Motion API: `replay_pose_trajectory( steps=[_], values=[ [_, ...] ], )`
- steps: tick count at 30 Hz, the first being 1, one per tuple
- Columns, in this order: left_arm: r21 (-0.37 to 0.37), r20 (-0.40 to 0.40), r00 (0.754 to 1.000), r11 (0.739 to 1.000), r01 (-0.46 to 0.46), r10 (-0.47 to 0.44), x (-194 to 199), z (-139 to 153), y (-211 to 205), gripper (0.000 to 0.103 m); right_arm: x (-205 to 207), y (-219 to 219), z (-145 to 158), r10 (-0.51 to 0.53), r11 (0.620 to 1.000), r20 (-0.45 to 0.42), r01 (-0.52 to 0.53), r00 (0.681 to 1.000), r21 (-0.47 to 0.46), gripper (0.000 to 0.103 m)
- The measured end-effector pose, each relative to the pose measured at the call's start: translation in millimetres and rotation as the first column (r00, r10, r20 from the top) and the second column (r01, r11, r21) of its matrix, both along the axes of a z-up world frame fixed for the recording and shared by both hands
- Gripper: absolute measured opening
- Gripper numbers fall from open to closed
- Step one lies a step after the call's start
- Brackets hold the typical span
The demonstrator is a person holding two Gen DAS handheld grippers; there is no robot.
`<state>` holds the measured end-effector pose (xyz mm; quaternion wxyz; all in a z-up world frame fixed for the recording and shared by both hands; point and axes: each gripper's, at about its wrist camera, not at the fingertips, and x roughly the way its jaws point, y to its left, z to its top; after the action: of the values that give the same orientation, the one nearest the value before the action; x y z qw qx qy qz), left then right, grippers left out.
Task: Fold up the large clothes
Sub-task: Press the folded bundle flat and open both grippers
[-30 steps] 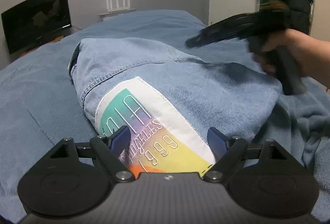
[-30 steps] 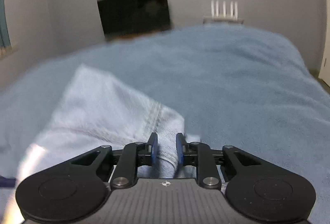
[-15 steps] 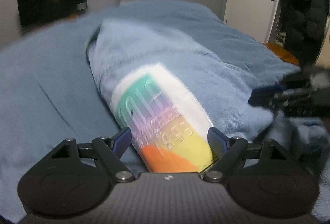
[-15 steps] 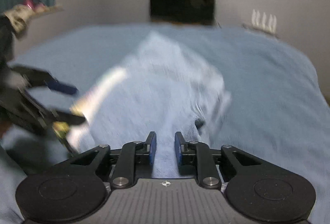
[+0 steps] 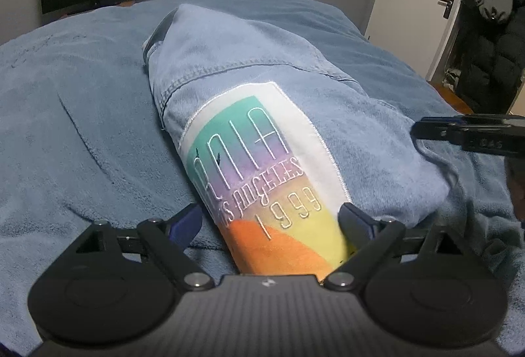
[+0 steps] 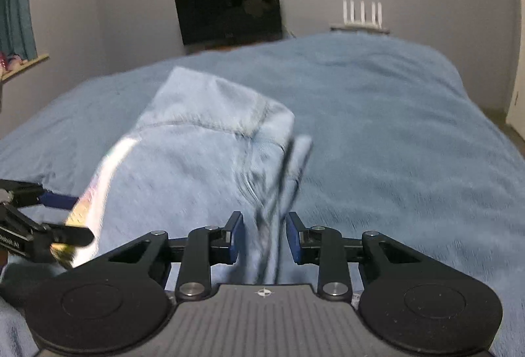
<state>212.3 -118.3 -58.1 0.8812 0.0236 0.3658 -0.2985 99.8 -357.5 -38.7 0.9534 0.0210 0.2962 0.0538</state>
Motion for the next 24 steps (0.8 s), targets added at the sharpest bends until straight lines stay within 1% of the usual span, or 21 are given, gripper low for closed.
replay_pose_trajectory(
  steps=[1, 3, 7, 9, 13, 15, 17, 18, 20, 21, 24],
  values=[
    [-0.001, -0.001, 1.000, 1.000, 0.000, 0.000, 0, 0, 0, 0.092, 4, 3, -2, -0.011, 1.000, -0.010, 0.011, 1.000, -0.014, 0.033],
    [0.004, 0.001, 1.000, 1.000, 0.002, -0.002, -1, 1, -1, 0.092, 9, 0, -4, -0.041, 0.999, -0.033, 0.041, 0.999, -0.010, 0.036],
    [0.004, 0.003, 1.000, 1.000, -0.002, 0.002, -2, -1, -2, 0.092, 19, -13, -16, -0.120, 0.986, -0.103, 0.131, 0.987, 0.100, 0.043],
    [0.003, -0.001, 1.000, 1.000, -0.009, 0.009, -1, -2, -1, 0.092, 20, -17, -20, -0.136, 0.978, -0.126, 0.154, 0.983, 0.139, 0.045],
    [-0.004, 0.008, 0.998, 0.998, -0.061, 0.061, -9, 0, 1, 0.092, 21, -30, -27, -0.183, 0.940, -0.177, 0.225, 0.967, 0.255, 0.053],
    [-0.012, 0.046, 0.995, 0.996, -0.093, 0.093, -19, 6, 2, 0.092, 15, -34, -25, -0.196, 0.924, -0.170, 0.241, 0.966, 0.298, 0.052],
    [-0.020, 0.097, 0.989, 0.993, -0.114, 0.116, -34, 16, 6, 0.092, 6, -38, -17, -0.201, 0.913, -0.138, 0.236, 0.970, 0.333, 0.052],
    [-0.020, 0.101, 0.988, 0.993, -0.116, 0.117, -40, 19, 7, 0.093, 0, -40, -12, -0.207, 0.908, -0.123, 0.238, 0.970, 0.346, 0.052],
    [-0.016, 0.073, 0.991, 0.993, -0.113, 0.114, -51, 23, 10, 0.093, -11, -43, -4, -0.227, 0.902, -0.112, 0.252, 0.967, 0.351, 0.052],
    [-0.002, 0.055, 0.992, 0.994, -0.110, 0.109, -56, 23, 10, 0.093, -17, -44, -1, -0.229, 0.903, -0.108, 0.253, 0.967, 0.347, 0.052],
    [0.080, -0.004, 0.995, 0.992, -0.099, 0.099, -73, 17, 6, 0.093, -33, -37, 8, -0.231, 0.922, -0.123, 0.258, 0.965, 0.289, 0.055]
  ],
)
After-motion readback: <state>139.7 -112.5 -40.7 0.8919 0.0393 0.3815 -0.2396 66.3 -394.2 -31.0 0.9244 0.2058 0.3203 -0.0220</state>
